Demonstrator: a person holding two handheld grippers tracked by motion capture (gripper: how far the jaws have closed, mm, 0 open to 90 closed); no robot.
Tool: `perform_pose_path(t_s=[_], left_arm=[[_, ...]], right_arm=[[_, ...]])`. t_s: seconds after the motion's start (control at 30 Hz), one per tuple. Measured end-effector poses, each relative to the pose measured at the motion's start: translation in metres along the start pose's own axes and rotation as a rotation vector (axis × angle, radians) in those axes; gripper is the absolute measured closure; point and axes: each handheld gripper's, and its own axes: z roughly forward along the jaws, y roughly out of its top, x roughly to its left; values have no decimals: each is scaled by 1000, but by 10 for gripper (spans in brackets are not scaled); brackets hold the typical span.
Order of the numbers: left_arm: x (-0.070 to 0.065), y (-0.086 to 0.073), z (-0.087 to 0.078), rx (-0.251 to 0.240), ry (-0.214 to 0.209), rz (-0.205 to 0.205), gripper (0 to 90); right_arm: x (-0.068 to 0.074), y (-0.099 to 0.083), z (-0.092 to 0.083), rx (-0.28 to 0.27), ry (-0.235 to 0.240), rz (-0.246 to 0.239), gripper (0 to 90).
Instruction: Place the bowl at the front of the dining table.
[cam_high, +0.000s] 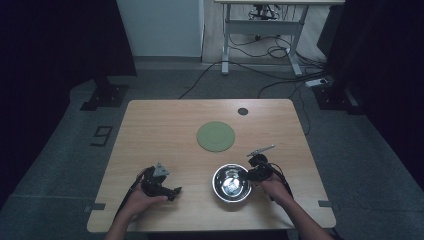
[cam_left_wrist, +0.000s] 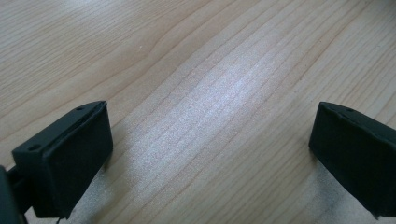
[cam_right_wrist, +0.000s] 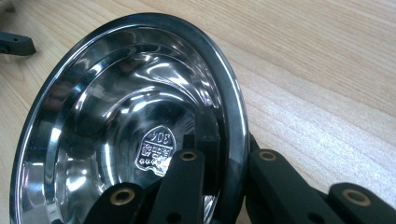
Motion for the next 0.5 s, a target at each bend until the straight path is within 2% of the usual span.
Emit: perform_pose_path(t_s=[0.27, 0.5], left_arm=[[0, 0, 0, 0, 0, 0, 0], [0, 0, 0, 0, 0, 0, 0]], right_arm=[[-4, 0, -3, -24, 24, 39, 870], [-5, 0, -6, -44, 28, 50, 870]])
